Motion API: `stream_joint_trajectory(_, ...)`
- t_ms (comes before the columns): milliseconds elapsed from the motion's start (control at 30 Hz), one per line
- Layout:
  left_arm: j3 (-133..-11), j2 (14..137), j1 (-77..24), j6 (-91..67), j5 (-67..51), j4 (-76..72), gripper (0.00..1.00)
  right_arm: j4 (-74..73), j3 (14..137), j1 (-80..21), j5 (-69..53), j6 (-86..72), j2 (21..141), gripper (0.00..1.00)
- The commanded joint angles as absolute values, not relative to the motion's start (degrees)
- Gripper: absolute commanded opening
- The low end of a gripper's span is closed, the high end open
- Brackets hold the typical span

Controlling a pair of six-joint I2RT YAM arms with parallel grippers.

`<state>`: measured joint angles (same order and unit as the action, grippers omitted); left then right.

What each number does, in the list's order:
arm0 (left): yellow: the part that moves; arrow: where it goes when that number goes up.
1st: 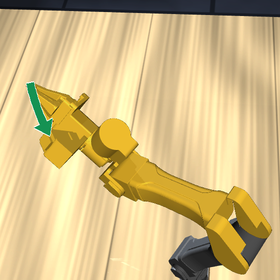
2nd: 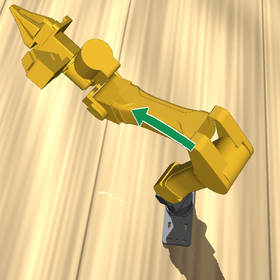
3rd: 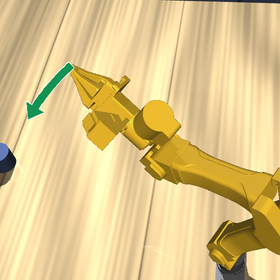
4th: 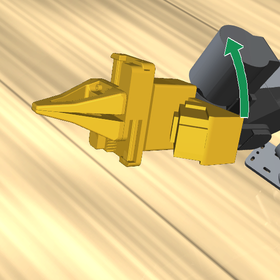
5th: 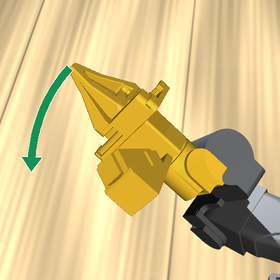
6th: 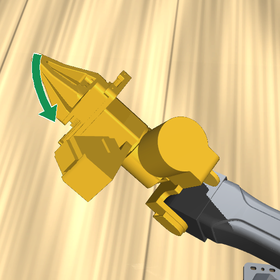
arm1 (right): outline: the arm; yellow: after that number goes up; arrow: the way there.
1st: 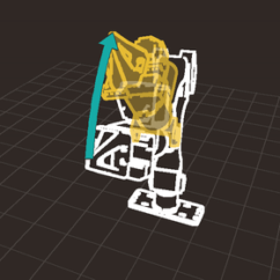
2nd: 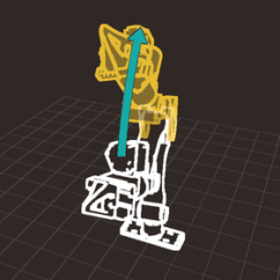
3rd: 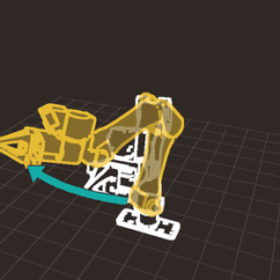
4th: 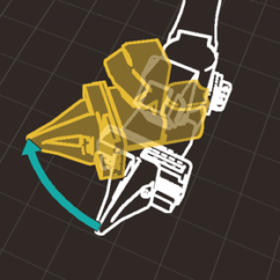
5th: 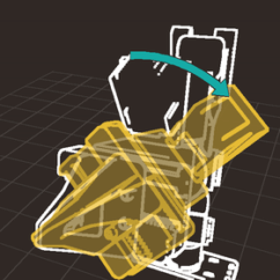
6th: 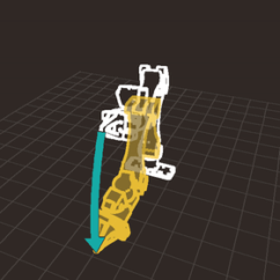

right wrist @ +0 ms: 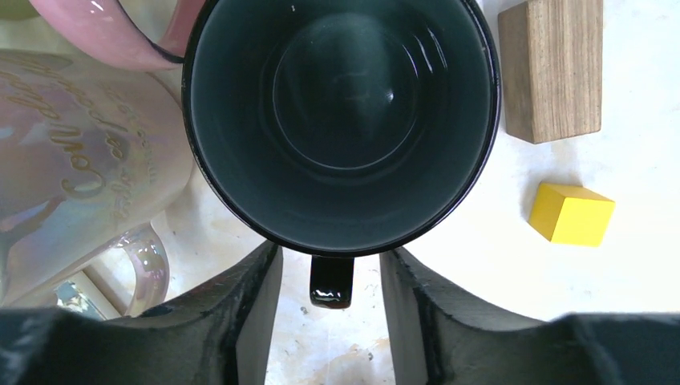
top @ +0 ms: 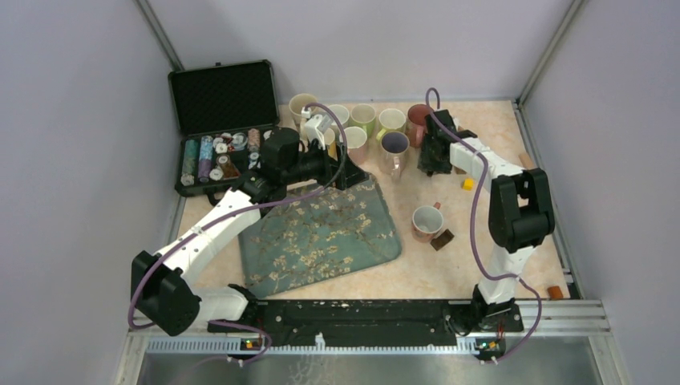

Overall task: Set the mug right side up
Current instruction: Place the cup at the center of the board, then reset both arms

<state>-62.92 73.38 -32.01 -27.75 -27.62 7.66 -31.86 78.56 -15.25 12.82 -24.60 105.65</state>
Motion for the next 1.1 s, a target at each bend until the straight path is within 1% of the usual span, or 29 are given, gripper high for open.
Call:
stream_joint_trajectory(0,-64.36,72.69,-31.74,-28.04,-28.17,6.05,0.99,-31.83,81.04,-14.94,14.03,-24.44,102.35,0.52)
stream_joint_trajectory(100,-64.57,72.69,-31.81,-27.95,-27.8,6.19,0.99,-32.24,80.63,-14.94,14.11,-24.28,100.06,0.59)
stream_joint_trajectory(200,-64.85,72.76,-31.79,-27.8,-27.56,6.47,0.99,-32.63,79.92,-14.94,13.69,-24.08,97.81,0.68)
stream_joint_trajectory(367,-65.56,73.02,-31.79,-27.29,-26.69,7.04,0.99,-32.92,78.74,-14.94,12.03,-23.99,93.54,0.88)
stream_joint_trajectory(433,-65.78,73.17,-31.76,-27.03,-26.28,7.36,0.99,-32.72,78.18,-14.94,11.19,-24.0,91.33,0.98)
stream_joint_trajectory(733,-65.89,72.95,-31.58,-26.13,-22.7,8.76,0.99,-28.25,73.89,-15.73,3.42,-25.12,79.75,0.99)
stream_joint_trajectory(1067,-65.83,72.89,-31.29,-26.87,-18.17,9.58,0.99,-18.87,68.71,-21.31,-4.38,-25.99,68.91,0.99)
